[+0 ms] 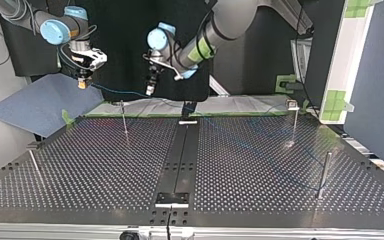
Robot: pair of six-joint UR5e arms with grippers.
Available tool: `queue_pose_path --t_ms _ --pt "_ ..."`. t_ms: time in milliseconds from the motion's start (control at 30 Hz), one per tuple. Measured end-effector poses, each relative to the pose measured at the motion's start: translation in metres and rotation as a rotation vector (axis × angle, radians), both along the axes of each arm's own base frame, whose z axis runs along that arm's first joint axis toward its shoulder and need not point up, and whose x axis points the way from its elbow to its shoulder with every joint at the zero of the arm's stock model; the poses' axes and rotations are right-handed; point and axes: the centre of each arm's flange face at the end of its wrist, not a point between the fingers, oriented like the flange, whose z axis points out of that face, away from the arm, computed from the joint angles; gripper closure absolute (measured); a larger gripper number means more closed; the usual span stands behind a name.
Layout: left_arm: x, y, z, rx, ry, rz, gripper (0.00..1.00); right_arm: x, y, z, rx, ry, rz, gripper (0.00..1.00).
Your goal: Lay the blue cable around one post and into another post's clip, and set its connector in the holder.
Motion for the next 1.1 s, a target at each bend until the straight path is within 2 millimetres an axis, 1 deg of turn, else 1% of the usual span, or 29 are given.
queue_pose_path --t_ms 100,200,367,500,567,800,900,933,1100 --pt "0.004 0.003 -0.003 0.013 0.014 0.004 0.39 0.001 0.000 0.000 0.000 -0.001 0.004 1.00" --pt "0.004 0.004 -0.007 0.031 0.032 -0.001 0.39 0.003 0.001 0.000 0.001 -0.001 0.007 1.00" --pt "0.005 0.010 -0.021 0.057 0.064 0.000 0.39 0.005 0.002 0.000 0.003 -0.001 0.011 1.00" --pt "0.012 0.013 -0.029 0.056 0.069 0.009 0.39 0.006 0.002 0.000 0.004 -0.001 0.014 1.00" --pt "0.016 0.013 -0.029 0.049 0.065 0.013 0.39 0.006 0.003 0.000 0.004 -0.001 0.015 1.00" --pt "0.033 0.008 -0.018 0.018 0.040 0.028 0.39 0.008 0.004 -0.001 0.011 0.000 0.018 1.00" --pt "0.038 0.009 -0.016 0.014 0.039 0.033 0.39 0.008 0.004 -0.001 0.013 0.000 0.019 1.00" --pt "0.039 0.010 -0.016 0.014 0.039 0.034 0.42 0.008 0.004 -0.001 0.013 0.000 0.019 1.00" --pt "0.041 0.011 -0.016 0.015 0.040 0.038 0.42 0.009 0.005 -0.001 0.013 -0.001 0.020 1.00"
